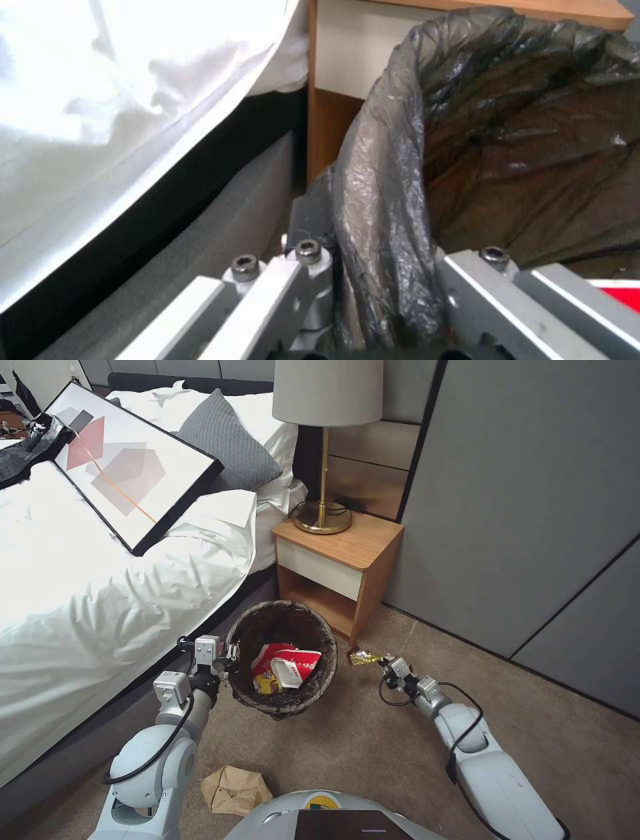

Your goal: Pick up the trash bin, then pick up the garbage from the floor and place it into the trash bin.

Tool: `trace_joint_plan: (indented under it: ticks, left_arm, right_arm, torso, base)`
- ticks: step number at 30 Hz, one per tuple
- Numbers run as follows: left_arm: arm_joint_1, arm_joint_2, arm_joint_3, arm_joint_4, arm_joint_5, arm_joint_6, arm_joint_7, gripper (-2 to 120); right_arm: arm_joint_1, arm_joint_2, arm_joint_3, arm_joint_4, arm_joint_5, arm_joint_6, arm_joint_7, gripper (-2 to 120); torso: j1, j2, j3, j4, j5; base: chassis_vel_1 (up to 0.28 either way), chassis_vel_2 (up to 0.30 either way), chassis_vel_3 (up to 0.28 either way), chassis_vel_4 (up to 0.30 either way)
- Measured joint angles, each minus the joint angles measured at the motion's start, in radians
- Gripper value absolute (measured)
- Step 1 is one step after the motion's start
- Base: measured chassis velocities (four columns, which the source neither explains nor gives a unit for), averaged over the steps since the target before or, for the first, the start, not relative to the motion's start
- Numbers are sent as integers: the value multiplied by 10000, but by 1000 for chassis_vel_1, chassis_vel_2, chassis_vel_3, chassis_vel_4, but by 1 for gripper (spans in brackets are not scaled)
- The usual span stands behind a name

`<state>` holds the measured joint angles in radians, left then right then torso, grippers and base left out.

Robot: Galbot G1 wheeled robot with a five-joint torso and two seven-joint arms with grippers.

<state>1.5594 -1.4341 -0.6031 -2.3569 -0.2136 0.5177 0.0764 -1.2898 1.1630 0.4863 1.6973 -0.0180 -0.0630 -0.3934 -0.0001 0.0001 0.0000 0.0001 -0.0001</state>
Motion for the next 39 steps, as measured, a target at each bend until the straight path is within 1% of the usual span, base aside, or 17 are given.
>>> trace_joint_plan:
  ticks: [1, 4, 5, 7, 8, 12, 13, 16, 18, 20, 24, 27, 31, 33, 36, 38, 39]
  left_arm:
    - [0, 0, 0, 0, 0, 0, 0, 7]
    - [26, 6, -7, -6, 22, 0, 0, 7]
    - [26, 6, -7, -6, 22, 0, 0, 7]
    - [28, 5, -8, -6, 28, 0, -3, 7]
    - [28, 5, -8, -6, 28, 0, -3, 7]
    - [31, -1, -9, -6, 26, 2, -9, 7]
    - [31, -1, -9, -6, 26, 2, -9, 7]
    - [29, 0, 2, -4, 29, 2, -11, 7]
    - [25, 0, 66, 7, 102, -33, 3, 7]
    - [24, 0, 95, 7, 122, -41, 6, 7]
    - [15, -2, 138, 7, 150, -51, 11, 7]
    - [-28, 9, 135, 6, 149, -50, 17, 7]
    - [-92, 11, 141, -6, 146, -17, 17, 7]
    - [-128, -3, 186, -16, 145, 23, 8, 7]
    - [-139, -9, 202, -17, 149, 29, 6, 7]
    - [-169, -30, 236, -16, 173, 50, -7, 7]
    - [-169, -30, 236, -16, 173, 50, -7, 7]
  right_arm:
    - [0, 0, 0, 0, 0, 0, 0, 0]
    - [-427, -319, 258, 1513, 438, -177, -28, 0]
    - [-427, -319, 258, 1513, 438, -177, -28, 0]
    - [-664, -462, 435, 2300, 713, -316, -29, 0]
    - [-664, -462, 435, 2300, 713, -316, -29, 0]
    - [-1137, -653, 891, 3945, 1212, -550, -29, 0]
    - [-1137, -653, 891, 3945, 1212, -550, -29, 0]
    - [-1257, -759, 998, 4606, 1464, -717, -4, 0]
    - [-1240, -906, 1017, 5279, 1722, -958, 97, 0]
    - [-1206, -956, 961, 5447, 1772, -1028, 165, 0]
    - [-1062, -1090, 652, 5950, 1916, -1291, 336, 0]
    - [-697, -1298, 157, 6239, 2140, -1640, 519, 0]
    - [-338, -1494, -283, 6287, 2488, -1950, 732, 0]
    - [93, -1781, -808, 6303, 2879, -2240, 849, 0]
    - [278, -1902, -1054, 6304, 3025, -2329, 895, 0]
    - [966, -2194, -2030, 6262, 3376, -2550, 1022, 0]
    - [966, -2194, -2030, 6262, 3376, -2550, 1022, 0]
  torso:
    - [0, 0, 0, 0, 0]
    - [0, 0, 0, -1, -1]
    - [0, 0, 0, -1, -1]
    - [0, 0, 0, -1, 0]
    - [0, 0, 0, -1, 0]
    - [0, 0, 0, -2, 1]
    - [0, 0, 0, -2, 1]
    - [0, 0, 0, -2, 0]
    - [0, 0, 0, -2, -1]
    - [0, 0, 1, -1, -1]
    - [0, 0, 1, -2, 0]
    - [0, 0, 1, -1, 0]
    - [0, 0, 1, -1, 1]
    - [0, 0, 1, -1, 1]
    - [0, 0, 1, -1, 0]
    - [0, 0, 1, 0, 0]
    - [0, 0, 1, 0, 0]
  base:
    - [0, 0, 0, 0]
    - [0, 0, 0, 0]
    - [0, 0, 0, 0]
    - [0, 0, 0, 0]
    - [0, 0, 0, 0]
    - [0, 0, 0, 0]
    - [0, 0, 0, 0]
    - [0, 0, 0, 0]
    - [0, 0, 0, 0]
    - [0, 0, 0, 0]
    - [0, 0, 0, 0]
    - [0, 0, 0, 0]
    - [0, 0, 0, 0]
    - [0, 0, 0, 0]
    - [0, 0, 0, 0]
    - [0, 0, 0, 0]
    - [0, 0, 0, 0]
